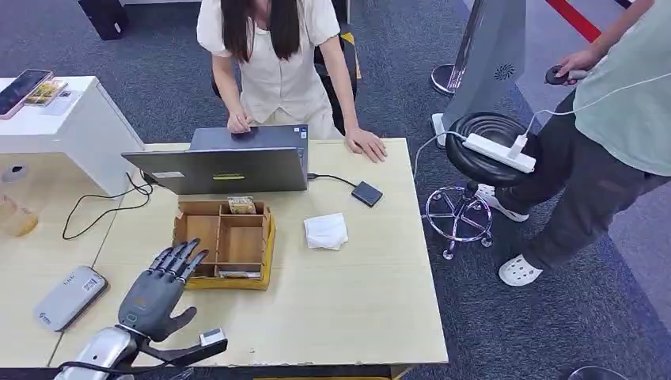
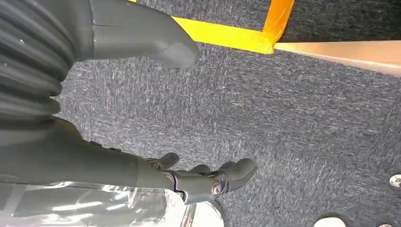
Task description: Pass the card to the sensor for recognition and then transmit it.
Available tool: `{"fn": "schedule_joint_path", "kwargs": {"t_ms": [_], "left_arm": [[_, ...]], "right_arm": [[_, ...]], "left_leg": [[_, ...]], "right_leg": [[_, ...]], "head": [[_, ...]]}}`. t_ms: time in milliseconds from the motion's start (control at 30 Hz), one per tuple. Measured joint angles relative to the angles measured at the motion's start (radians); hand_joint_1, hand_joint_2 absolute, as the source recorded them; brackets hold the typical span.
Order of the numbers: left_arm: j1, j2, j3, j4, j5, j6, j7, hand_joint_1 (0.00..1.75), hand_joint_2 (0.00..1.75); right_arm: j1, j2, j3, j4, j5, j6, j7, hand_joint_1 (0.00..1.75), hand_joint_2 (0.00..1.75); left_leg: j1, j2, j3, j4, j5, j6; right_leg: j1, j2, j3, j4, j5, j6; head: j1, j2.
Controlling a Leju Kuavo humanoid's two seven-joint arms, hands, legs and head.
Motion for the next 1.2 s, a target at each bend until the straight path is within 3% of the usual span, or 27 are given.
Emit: {"fn": "schedule_joint_path", "kwargs": {"t_ms": [567,1200], "left_arm": [[-0.041,-0.065,0.05,0.018,-0.09,0.014,0.053,0.0,1.75],[-0.062,-0.093,0.078,0.066,-0.123,0.015,0.063,0.0,1.75]], "right_arm": [[0.0,0.009,-0.018,-0.005,0.017,0.013,-0.004,0.0,1.75],[0.001,0.015,-0.035,-0.011,0.018,0.014,-0.01,0.0,1.75]], "left_leg": [[0.0,0.0,0.0,0.0,0.0,0.0],[0.0,0.0,0.0,0.0,0.0,0.0]], "right_leg": [[0.0,0.0,0.0,0.0,0.0,0.0],[0.0,0.0,0.0,0.0,0.0,0.0]], "head": [[0.0,0.0],[0.0,0.0]]}}
